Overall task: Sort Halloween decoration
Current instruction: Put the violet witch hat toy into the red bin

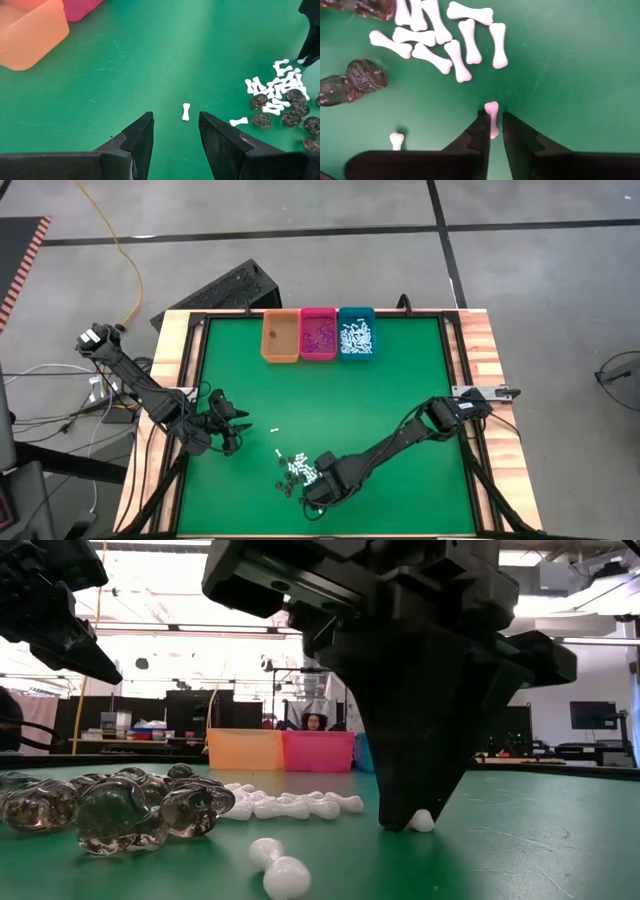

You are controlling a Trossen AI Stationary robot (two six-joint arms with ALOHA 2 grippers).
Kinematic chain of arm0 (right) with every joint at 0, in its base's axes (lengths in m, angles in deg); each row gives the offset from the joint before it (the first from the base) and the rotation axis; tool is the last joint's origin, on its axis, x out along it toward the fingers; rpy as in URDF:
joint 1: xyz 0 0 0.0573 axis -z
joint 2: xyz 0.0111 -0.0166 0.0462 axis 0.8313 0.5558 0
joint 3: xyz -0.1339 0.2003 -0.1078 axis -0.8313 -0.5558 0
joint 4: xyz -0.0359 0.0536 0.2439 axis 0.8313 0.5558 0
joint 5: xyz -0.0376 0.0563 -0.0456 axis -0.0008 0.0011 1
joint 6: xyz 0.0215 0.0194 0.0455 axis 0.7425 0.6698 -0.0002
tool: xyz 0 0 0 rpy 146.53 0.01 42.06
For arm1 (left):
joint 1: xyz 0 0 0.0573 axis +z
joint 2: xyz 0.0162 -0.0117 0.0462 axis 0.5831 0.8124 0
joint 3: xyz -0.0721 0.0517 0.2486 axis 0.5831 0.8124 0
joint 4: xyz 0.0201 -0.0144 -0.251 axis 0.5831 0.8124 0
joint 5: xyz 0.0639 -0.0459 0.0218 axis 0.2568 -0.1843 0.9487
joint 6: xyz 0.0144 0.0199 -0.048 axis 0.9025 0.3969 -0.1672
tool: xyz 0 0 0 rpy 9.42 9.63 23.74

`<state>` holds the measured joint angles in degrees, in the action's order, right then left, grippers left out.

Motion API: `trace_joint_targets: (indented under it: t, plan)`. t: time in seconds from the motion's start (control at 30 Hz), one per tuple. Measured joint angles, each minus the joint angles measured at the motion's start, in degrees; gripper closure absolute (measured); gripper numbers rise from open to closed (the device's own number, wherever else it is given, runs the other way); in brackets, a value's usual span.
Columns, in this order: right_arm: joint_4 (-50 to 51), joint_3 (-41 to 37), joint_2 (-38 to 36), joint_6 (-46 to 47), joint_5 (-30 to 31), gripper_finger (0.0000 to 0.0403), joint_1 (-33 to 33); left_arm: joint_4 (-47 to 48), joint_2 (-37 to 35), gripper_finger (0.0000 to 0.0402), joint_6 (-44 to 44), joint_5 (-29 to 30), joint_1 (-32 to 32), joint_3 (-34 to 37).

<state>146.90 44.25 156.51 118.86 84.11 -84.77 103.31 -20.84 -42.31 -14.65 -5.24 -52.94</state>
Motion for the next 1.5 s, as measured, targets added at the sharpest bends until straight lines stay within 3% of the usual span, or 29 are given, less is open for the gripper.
trace_joint_targets:
  t: [0.27, 0.53, 0.8, 1.13, 1.5]
  plan:
    - [-0.3, 0.0, 0.0, -3.6, -0.9, 0.0389, 0.0, 0.0, 0.0, 0.0254, -0.1, 0.1, 0.0, 0.0]
    - [0.9, 0.0, -0.3, -6.7, -0.9, 0.0385, 0.1, 0.0, 0.0, 0.0254, 0.0, 0.1, 0.0, 0.0]
    - [9.3, 0.2, -5.3, -16.3, 0.5, 0.0386, 3.9, 0.2, 0.0, 0.0254, 0.0, 0.4, 0.0, 0.0]
    - [23.3, 0.2, -14.8, -36.3, 9.1, 0.0386, 20.6, 1.3, 0.0, 0.0254, -0.1, 0.7, 0.0, 0.0]
    - [22.6, 0.2, -18.8, -50.1, 14.6, 0.0379, 46.3, 1.5, 0.0, 0.0254, 0.0, 0.8, 0.0, 0.0]
